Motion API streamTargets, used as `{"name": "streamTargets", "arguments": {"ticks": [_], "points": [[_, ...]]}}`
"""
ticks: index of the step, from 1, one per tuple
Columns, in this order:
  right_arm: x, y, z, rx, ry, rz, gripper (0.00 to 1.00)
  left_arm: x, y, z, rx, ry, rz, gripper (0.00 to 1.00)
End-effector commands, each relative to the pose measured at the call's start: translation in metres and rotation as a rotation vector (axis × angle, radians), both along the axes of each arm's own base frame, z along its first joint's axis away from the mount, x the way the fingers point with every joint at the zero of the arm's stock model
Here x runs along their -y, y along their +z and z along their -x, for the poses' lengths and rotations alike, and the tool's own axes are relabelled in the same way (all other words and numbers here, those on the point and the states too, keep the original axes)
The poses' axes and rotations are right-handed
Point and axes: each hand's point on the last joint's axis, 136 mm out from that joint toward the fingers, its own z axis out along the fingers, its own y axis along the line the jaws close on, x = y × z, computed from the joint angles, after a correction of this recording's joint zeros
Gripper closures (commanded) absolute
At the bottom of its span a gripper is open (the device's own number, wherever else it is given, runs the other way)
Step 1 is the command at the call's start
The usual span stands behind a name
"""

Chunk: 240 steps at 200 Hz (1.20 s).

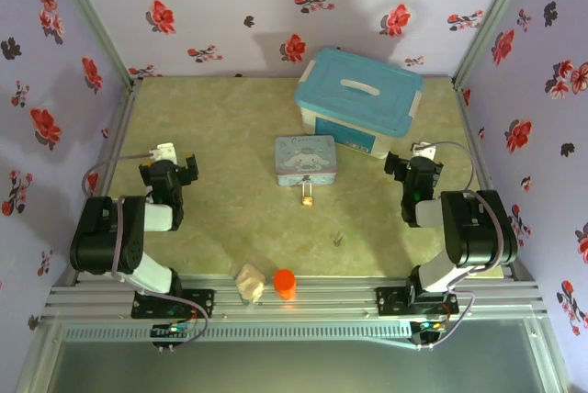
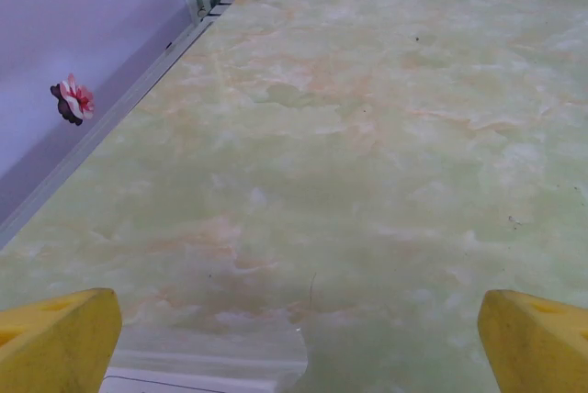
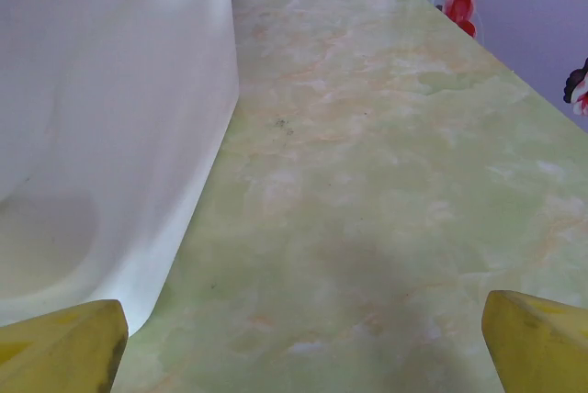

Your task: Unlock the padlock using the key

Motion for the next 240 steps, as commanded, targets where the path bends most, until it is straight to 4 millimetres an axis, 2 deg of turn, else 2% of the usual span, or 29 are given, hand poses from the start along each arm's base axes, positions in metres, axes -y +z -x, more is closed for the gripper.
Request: {"name": "streamTargets", "arguments": {"ticks": [1, 240], "points": [[0.0013, 0.0083, -0.0061, 0.019, 0.004, 0.008, 0.01, -0.0003, 0.0102, -0.0077, 0.039, -0.002, 0.002, 0.0], [0.0019, 0.0093, -0.0059, 0.025, 0.007, 0.001, 0.01, 0.0011, 0.0134, -0.0069, 0.051, -0.009, -0.004, 0.0]]}}
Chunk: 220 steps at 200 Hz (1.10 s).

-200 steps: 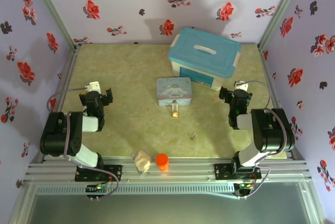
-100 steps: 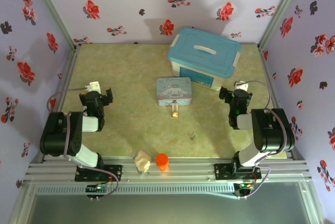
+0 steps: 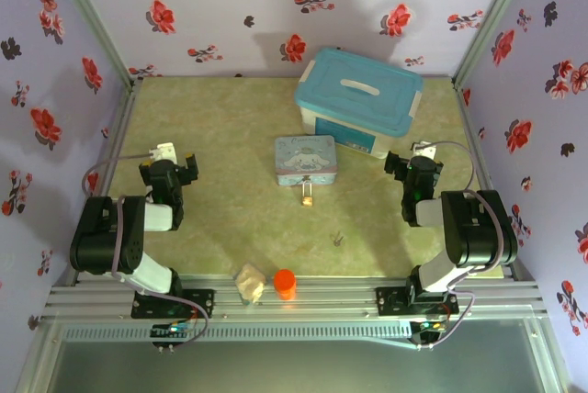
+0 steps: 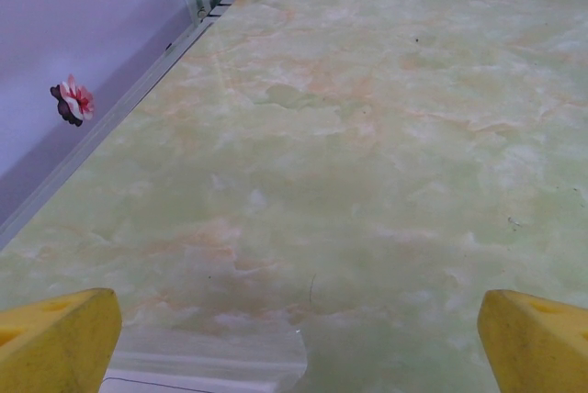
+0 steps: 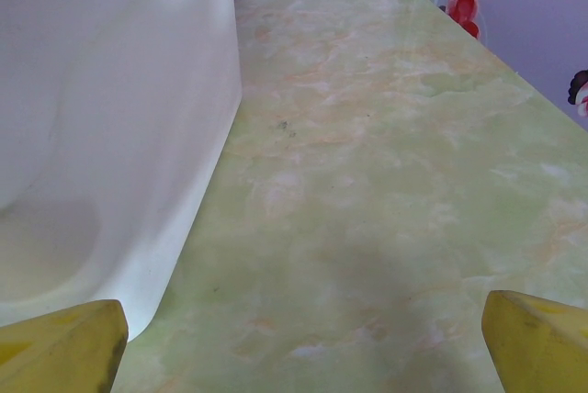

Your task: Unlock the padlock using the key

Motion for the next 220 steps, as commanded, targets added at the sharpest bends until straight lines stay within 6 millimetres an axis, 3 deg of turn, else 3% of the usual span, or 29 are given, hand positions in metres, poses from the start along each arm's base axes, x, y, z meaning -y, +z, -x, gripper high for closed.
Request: {"name": "streamTargets", "arguments": {"ticks": [1, 34, 66, 91, 107, 121, 124, 131, 146, 150, 175, 220], "points": [[0.002, 0.009, -0.005, 0.027, 0.002, 0.005, 0.01, 0.001, 0.013, -0.006, 0.051, -0.009, -0.004, 0.0], [-0.011, 0.028, -0.007, -0.009, 0.078, 0.009, 0.01, 0.009, 0.045, 0.003, 0.075, -0.045, -0.036, 0.0], [-0.003, 0.057, 0.007, -0.006, 0.014, -0.036, 0.01, 0.011, 0.085, 0.016, 0.156, -0.038, -0.018, 0.0], [0.001, 0.083, 0.03, 0.029, -0.078, -0.204, 0.01, 0.012, 0.119, 0.028, 0.262, 0.014, 0.217, 0.0], [0.003, 0.085, 0.054, -0.004, -0.17, -0.37, 0.01, 0.025, 0.127, 0.038, 0.29, -0.001, 0.47, 0.0], [-0.02, 0.082, 0.068, -0.074, -0.048, -0.415, 0.01, 0.037, 0.123, 0.051, 0.347, -0.06, 0.615, 0.0], [-0.024, 0.08, 0.071, -0.086, -0.037, -0.44, 0.01, 0.04, 0.131, 0.052, 0.378, -0.087, 0.64, 0.0], [-0.032, 0.075, 0.079, -0.117, -0.017, -0.492, 0.01, 0.045, 0.118, 0.059, 0.368, -0.105, 0.707, 0.0], [-0.054, 0.067, 0.095, -0.188, 0.07, -0.584, 0.01, 0.062, 0.108, 0.062, 0.258, -0.134, 0.814, 0.0], [-0.06, 0.064, 0.099, -0.21, 0.089, -0.61, 0.01, 0.07, 0.115, 0.061, 0.228, -0.168, 0.825, 0.0], [-0.086, 0.044, 0.129, -0.364, 0.145, -0.637, 0.01, 0.111, 0.106, 0.074, -0.04, -0.251, 0.781, 0.0], [-0.113, 0.015, 0.177, -0.506, 0.148, -0.544, 0.13, 0.194, 0.115, 0.104, -0.275, -0.492, 0.625, 0.0]]}}
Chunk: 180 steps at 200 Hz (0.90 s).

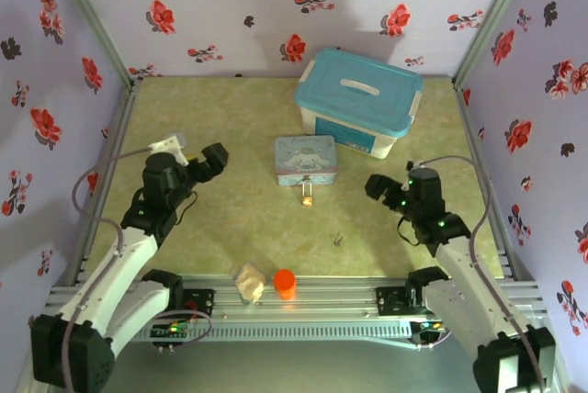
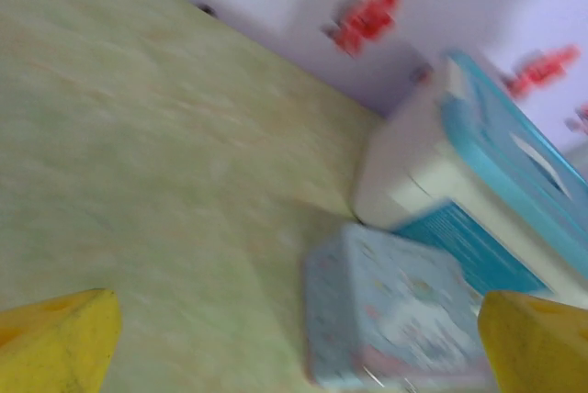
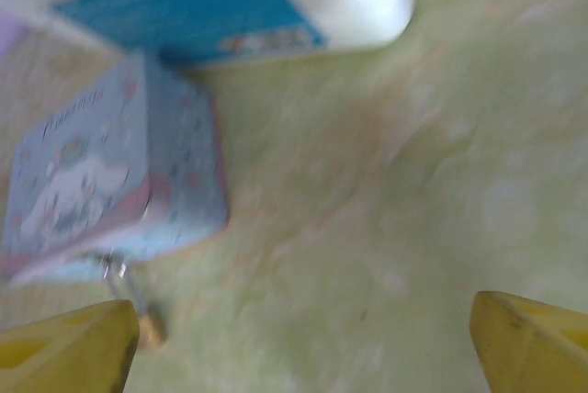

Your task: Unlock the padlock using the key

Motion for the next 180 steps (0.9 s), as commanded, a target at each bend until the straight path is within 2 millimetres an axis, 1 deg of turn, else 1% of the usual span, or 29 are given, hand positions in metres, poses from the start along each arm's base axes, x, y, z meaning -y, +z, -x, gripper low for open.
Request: {"name": "streamTargets", "arguments": {"ticks": [1, 5, 20, 48, 81, 89, 104, 124, 143, 161, 168, 180], "points": [[-0.003, -0.035, 0.037, -0.156, -0.03, 0.032, 0.14, 0.034, -0.023, 0.026, -0.155, -0.154, -0.125, 0.0], [-0.007, -0.037, 0.04, -0.161, -0.015, 0.03, 0.16, 0.042, -0.023, 0.029, -0.155, -0.181, -0.138, 0.0], [-0.018, -0.046, 0.052, -0.184, -0.001, 0.039, 0.18, 0.063, -0.023, 0.036, -0.161, -0.237, -0.168, 0.0], [-0.041, -0.059, 0.069, -0.194, 0.065, 0.064, 0.3, 0.093, -0.028, 0.042, -0.175, -0.293, -0.177, 0.0], [-0.071, -0.063, 0.082, -0.173, 0.152, 0.1, 0.42, 0.128, -0.034, 0.049, -0.189, -0.366, -0.156, 0.0], [-0.077, -0.067, 0.084, -0.175, 0.166, 0.108, 0.44, 0.136, -0.034, 0.051, -0.188, -0.384, -0.151, 0.0], [-0.087, -0.076, 0.086, -0.182, 0.178, 0.113, 0.51, 0.15, -0.033, 0.056, -0.187, -0.416, -0.151, 0.0], [-0.096, -0.085, 0.087, -0.191, 0.184, 0.131, 0.54, 0.16, -0.036, 0.059, -0.192, -0.437, -0.15, 0.0], [-0.102, -0.089, 0.086, -0.19, 0.19, 0.153, 0.59, 0.163, -0.039, 0.059, -0.199, -0.438, -0.148, 0.0], [-0.102, -0.096, 0.087, -0.208, 0.177, 0.168, 0.61, 0.163, -0.042, 0.059, -0.206, -0.437, -0.151, 0.0], [-0.102, -0.099, 0.087, -0.214, 0.171, 0.172, 0.64, 0.162, -0.042, 0.06, -0.207, -0.434, -0.15, 0.0], [-0.1, -0.103, 0.088, -0.222, 0.157, 0.176, 0.67, 0.161, -0.044, 0.059, -0.211, -0.428, -0.148, 0.0]]}}
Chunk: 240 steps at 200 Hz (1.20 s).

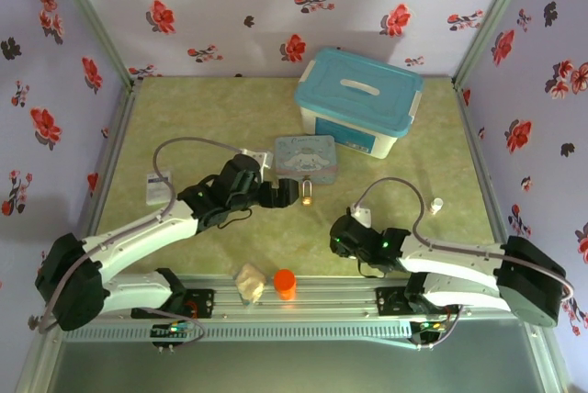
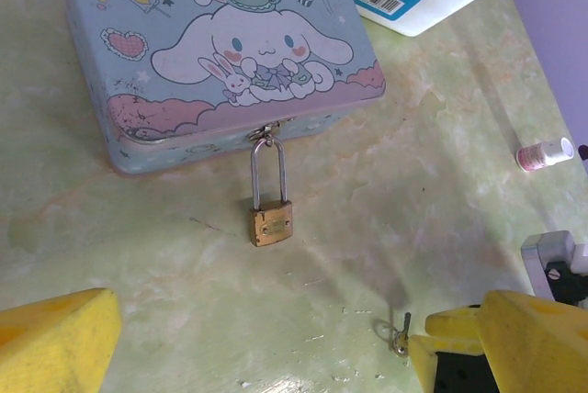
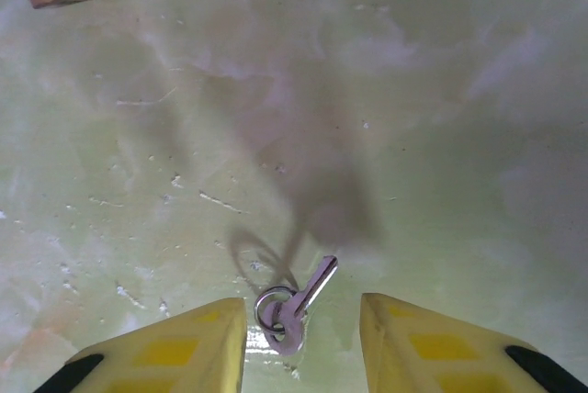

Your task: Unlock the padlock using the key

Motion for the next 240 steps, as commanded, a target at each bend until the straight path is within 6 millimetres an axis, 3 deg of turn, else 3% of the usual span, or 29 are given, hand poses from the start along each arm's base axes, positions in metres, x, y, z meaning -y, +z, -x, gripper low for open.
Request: {"name": "streamTargets", "arguments": {"ticks": [1, 58, 131, 178, 204, 240], "points": [[0.0, 0.0, -0.007, 0.031, -0.062, -0.009, 0.67, 0.005, 0.013, -0.007, 0.022, 0.028, 0.04, 0.0], [-0.011, -0.011, 0.001, 0.013, -0.042, -0.019, 0.71, 0.006, 0.004, -0.008, 0.005, 0.041, 0.04, 0.0], [-0.015, -0.031, 0.005, -0.008, -0.001, 0.139, 0.79, 0.004, -0.004, -0.008, -0.006, 0.05, 0.022, 0.0], [-0.02, -0.028, 0.004, 0.006, 0.014, 0.133, 0.87, 0.003, -0.007, -0.006, -0.013, 0.054, 0.025, 0.0], [-0.025, -0.021, 0.003, 0.039, 0.058, 0.084, 0.99, 0.006, -0.004, -0.005, 0.006, 0.035, 0.035, 0.0], [-0.019, -0.015, 0.0, 0.036, 0.098, 0.068, 0.99, 0.009, 0.003, -0.005, 0.034, 0.023, 0.063, 0.0]]}}
